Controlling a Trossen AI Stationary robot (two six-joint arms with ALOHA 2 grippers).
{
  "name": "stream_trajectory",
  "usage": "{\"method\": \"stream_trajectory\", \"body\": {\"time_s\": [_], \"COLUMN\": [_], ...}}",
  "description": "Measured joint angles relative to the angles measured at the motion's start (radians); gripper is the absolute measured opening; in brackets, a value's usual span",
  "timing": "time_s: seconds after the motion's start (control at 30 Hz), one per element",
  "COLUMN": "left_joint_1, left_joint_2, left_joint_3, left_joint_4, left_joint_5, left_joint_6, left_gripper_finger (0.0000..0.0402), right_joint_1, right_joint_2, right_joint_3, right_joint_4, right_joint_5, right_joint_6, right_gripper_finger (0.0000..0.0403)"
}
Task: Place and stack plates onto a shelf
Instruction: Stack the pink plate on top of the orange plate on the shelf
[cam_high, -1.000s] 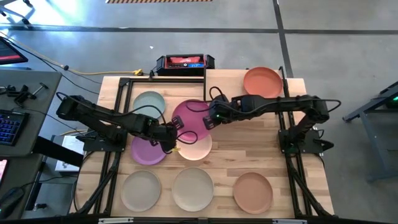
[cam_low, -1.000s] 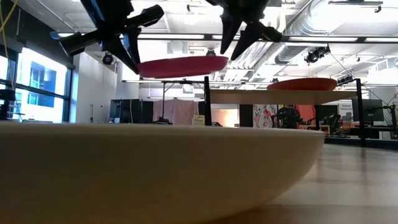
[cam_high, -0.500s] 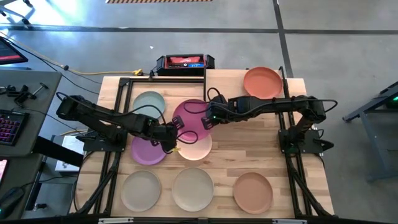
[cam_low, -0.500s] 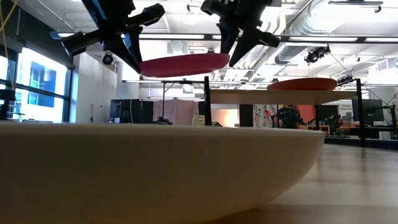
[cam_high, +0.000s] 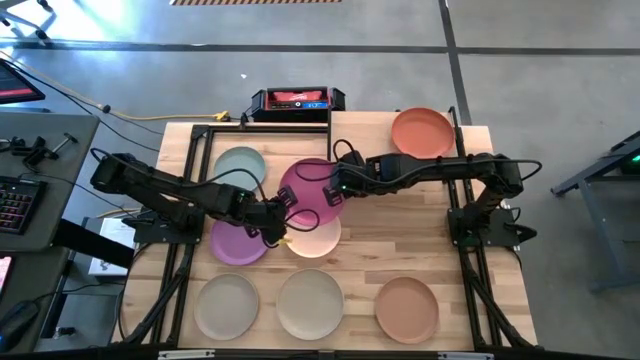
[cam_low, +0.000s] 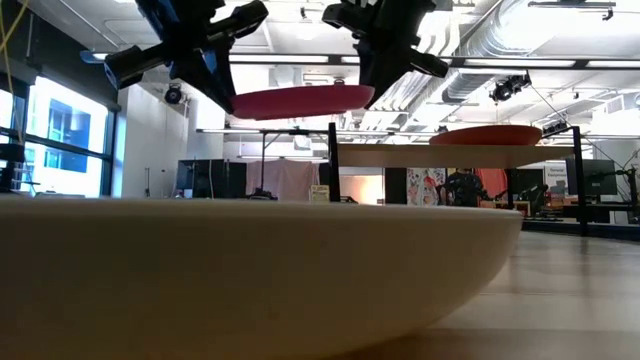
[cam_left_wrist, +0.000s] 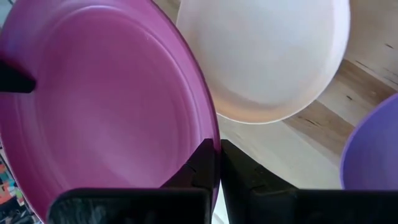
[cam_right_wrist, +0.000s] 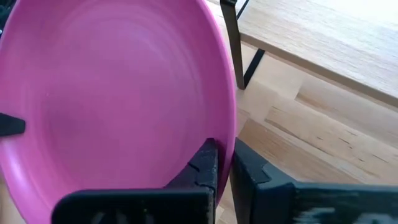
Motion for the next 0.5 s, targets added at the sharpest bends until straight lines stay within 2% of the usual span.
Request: {"method": "stream_trajectory", "body": {"time_s": [0.2, 0.5], "left_joint_1": [0.000, 0.000], "left_joint_2": [0.000, 0.000], "left_joint_3": [0.000, 0.000], "left_joint_4": [0.002, -0.004], "left_joint_5": [-0.001, -0.001], "left_joint_6": [-0.017, -0.181], "left_gripper_finger": [0.0022, 0.0028], "right_joint_1": [0.000, 0.002], "right_joint_2": [0.000, 0.000], "right_joint_3": [0.000, 0.000], "right_joint_4": [-0.003, -0.002], "right_joint_5": [-0.006, -0.008], "right_joint_6": [-0.002, -0.002], "right_gripper_finger": [0.0001, 0.0000]}}
